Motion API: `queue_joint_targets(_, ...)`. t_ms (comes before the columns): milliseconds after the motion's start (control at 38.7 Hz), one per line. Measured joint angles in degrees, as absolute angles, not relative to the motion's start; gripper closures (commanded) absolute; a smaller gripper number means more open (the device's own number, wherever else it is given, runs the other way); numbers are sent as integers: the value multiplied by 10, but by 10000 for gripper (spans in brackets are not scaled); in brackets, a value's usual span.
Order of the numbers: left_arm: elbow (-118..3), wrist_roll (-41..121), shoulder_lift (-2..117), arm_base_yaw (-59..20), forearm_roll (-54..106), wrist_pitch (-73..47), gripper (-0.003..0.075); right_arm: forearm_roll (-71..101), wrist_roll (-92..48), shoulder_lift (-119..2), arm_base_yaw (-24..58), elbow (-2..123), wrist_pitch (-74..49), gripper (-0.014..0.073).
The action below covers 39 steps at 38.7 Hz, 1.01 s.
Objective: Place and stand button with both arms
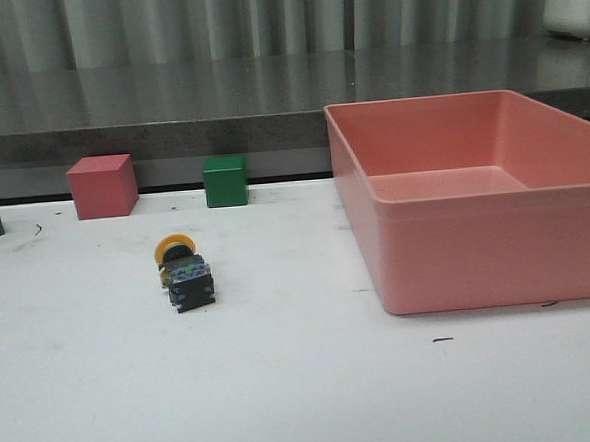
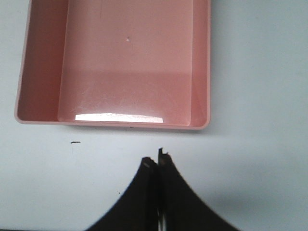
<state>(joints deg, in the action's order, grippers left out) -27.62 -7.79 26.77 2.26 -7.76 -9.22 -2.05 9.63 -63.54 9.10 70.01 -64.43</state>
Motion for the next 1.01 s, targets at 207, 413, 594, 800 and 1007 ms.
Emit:
queue_joint_targets(207, -276, -78, 268, 23, -78, -93, 103, -42, 95, -455, 91, 501, -521, 664)
queue_joint_targets(413, -276, -78, 268, 23, -78, -93, 103, -50, 95, -283, 91, 345, -428, 664)
queue_joint_targets(594, -276, -78, 268, 23, -78, -93, 103, -50, 95, -165, 91, 265, -385, 664)
queue_joint_targets(800, -276, -78, 268, 23, -78, -90, 103, -51, 95, -91, 91, 242, -369, 664)
queue_joint_targets(1007, -276, -78, 271, 23, -64, -64, 103, -51, 95, -89, 91, 241, -368, 664)
